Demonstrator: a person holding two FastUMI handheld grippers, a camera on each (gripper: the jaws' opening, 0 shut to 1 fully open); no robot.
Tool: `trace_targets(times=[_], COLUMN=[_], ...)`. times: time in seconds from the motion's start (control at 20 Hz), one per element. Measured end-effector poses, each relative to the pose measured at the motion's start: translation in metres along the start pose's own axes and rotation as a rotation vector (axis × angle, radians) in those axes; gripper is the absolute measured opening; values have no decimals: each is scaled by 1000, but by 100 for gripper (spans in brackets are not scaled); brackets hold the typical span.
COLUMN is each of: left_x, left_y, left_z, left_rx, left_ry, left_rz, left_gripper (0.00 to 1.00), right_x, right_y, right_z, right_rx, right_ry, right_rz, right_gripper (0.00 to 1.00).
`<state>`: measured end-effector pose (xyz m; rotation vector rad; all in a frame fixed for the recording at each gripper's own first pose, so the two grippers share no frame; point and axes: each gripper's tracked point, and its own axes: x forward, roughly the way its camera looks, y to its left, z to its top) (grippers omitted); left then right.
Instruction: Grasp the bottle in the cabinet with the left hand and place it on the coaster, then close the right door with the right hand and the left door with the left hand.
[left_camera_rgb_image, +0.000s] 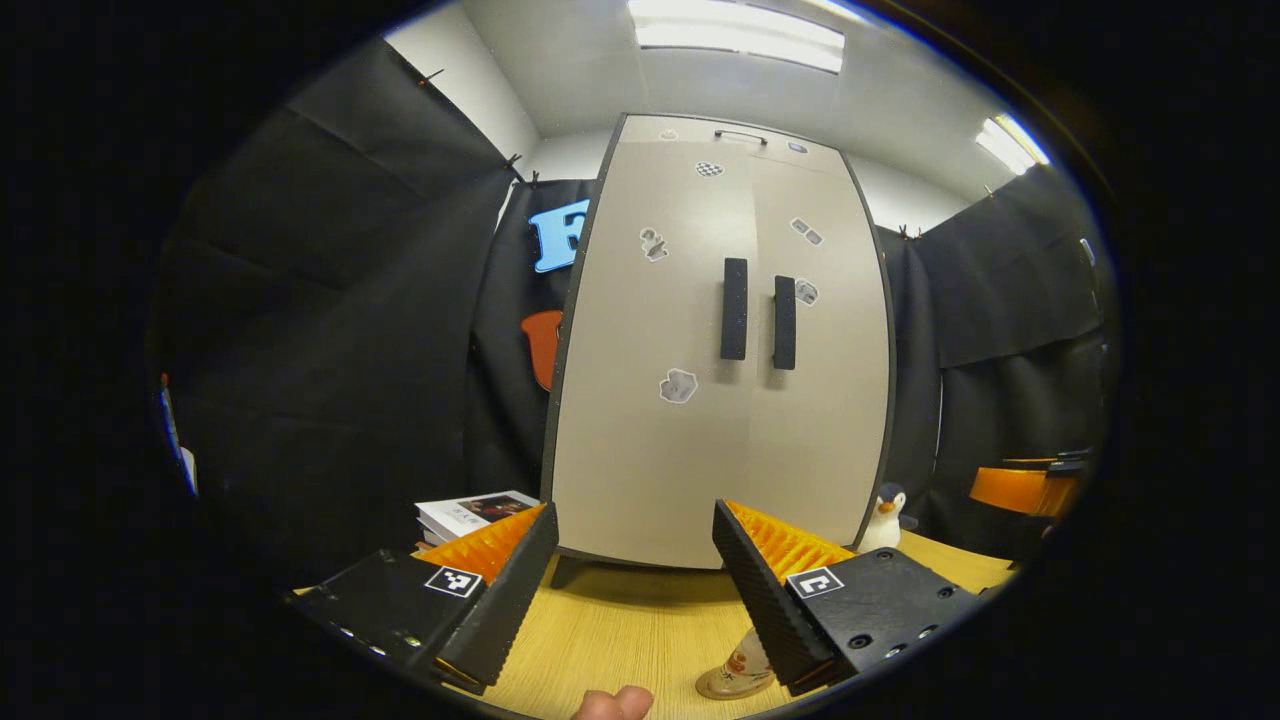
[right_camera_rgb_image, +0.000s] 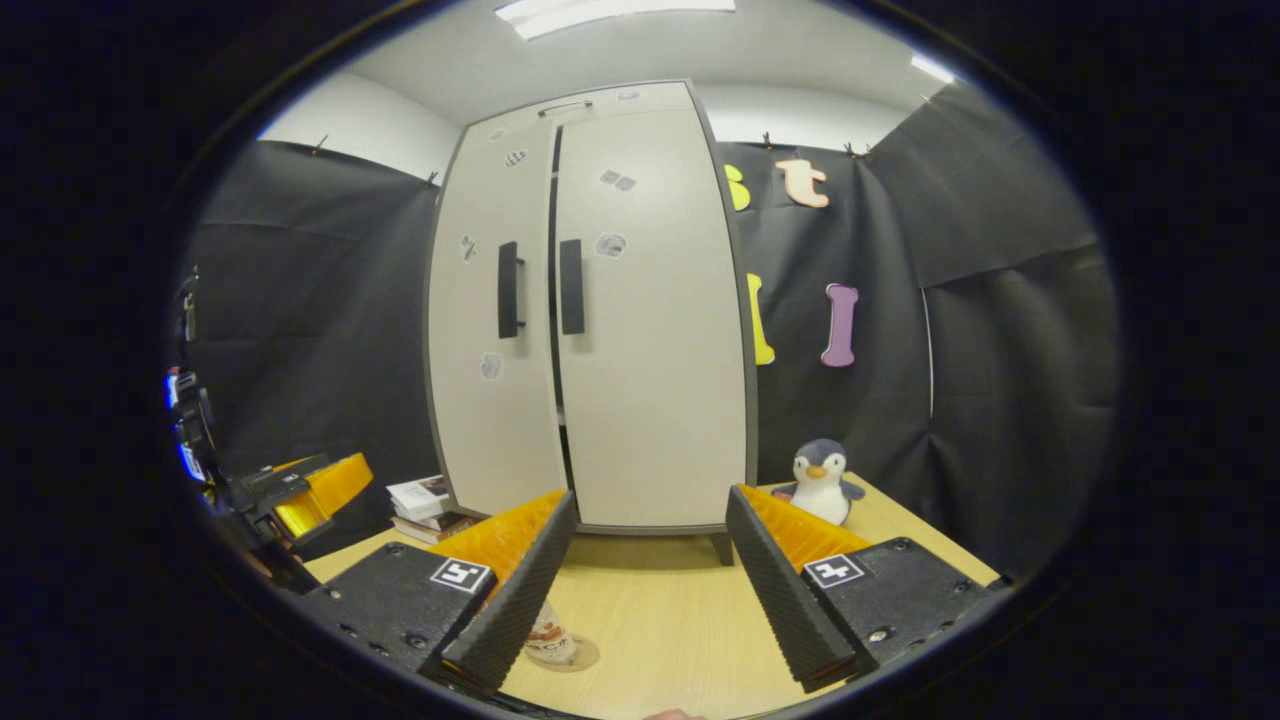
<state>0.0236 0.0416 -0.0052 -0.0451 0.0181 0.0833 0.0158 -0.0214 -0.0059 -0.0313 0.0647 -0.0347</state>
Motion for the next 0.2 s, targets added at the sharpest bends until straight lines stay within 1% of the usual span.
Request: trace_targets(times=[0.2], left_x=[2], left_y=[2], left_z=[0], left_rx=[-3], left_ry=[-1], left_rz=[1], left_gripper=[95], right_x=[0], right_y=[0], right_z=[0], right_rx=[3], right_ry=[-2], right_rz=[-1], right_gripper=[99])
